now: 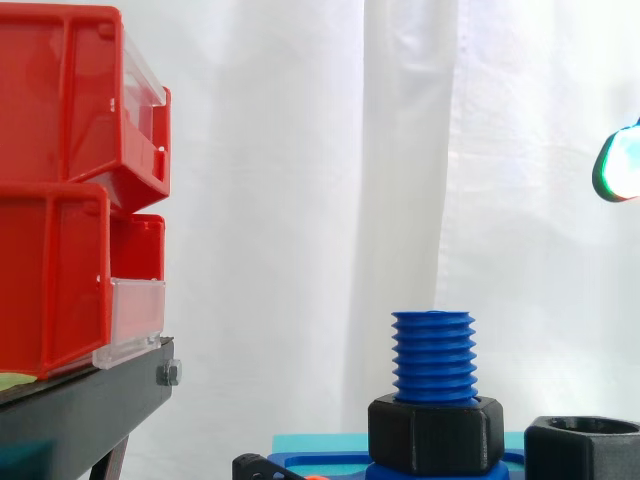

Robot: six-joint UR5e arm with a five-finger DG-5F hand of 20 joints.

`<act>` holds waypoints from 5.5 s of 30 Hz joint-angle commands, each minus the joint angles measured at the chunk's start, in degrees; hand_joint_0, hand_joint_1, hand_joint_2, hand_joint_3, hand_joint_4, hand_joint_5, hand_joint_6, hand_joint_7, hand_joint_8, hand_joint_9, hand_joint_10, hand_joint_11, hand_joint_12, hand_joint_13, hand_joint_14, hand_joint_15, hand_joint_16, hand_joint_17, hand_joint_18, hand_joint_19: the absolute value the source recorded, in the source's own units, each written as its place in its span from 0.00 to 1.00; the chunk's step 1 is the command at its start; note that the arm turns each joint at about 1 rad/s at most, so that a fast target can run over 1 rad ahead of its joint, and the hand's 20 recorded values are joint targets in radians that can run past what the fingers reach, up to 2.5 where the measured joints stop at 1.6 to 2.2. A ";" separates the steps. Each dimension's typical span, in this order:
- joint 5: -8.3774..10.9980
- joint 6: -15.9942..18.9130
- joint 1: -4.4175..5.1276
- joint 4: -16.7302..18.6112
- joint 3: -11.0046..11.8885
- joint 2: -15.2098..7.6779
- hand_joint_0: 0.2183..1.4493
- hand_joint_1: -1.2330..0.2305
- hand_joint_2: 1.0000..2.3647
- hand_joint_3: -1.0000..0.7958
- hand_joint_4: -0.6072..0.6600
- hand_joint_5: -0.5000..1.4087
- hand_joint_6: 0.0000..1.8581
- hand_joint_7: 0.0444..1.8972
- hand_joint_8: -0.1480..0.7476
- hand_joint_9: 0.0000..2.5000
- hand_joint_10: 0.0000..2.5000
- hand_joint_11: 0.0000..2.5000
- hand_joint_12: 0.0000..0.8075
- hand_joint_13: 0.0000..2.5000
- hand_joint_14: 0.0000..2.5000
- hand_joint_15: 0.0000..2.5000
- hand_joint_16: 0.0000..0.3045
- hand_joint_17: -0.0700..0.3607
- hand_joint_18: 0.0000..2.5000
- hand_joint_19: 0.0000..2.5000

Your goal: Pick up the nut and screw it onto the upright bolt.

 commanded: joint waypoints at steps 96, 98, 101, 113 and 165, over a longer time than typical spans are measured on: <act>30.50 -26.37 11.33 44.83 -4.68 -17.05 0.16 0.41 0.00 0.28 0.70 0.14 0.27 0.38 0.52 0.13 0.00 0.00 0.52 0.09 0.00 0.00 0.17 0.44 0.00 0.00; 30.50 -26.37 11.42 45.01 -4.77 -17.14 0.16 0.41 0.00 0.28 0.70 0.14 0.27 0.38 0.52 0.14 0.00 0.00 0.52 0.09 0.00 0.00 0.17 0.44 0.00 0.00; 30.59 -26.20 11.33 45.45 -4.77 -18.02 0.16 0.41 0.00 0.28 0.70 0.14 0.27 0.38 0.52 0.14 0.00 0.00 0.52 0.09 0.00 0.00 0.17 0.44 0.00 0.00; 31.90 -28.04 12.12 49.05 -4.59 -18.55 0.12 0.40 0.00 0.28 0.72 0.14 0.27 0.38 0.54 0.13 0.00 0.00 0.55 0.09 0.00 0.00 0.19 0.46 0.00 0.00; 34.72 -32.35 13.17 54.85 -3.45 -21.62 0.18 0.27 0.00 0.28 0.73 0.15 0.27 0.44 0.51 0.14 0.00 0.00 0.51 0.09 0.00 0.00 0.17 0.43 0.00 0.00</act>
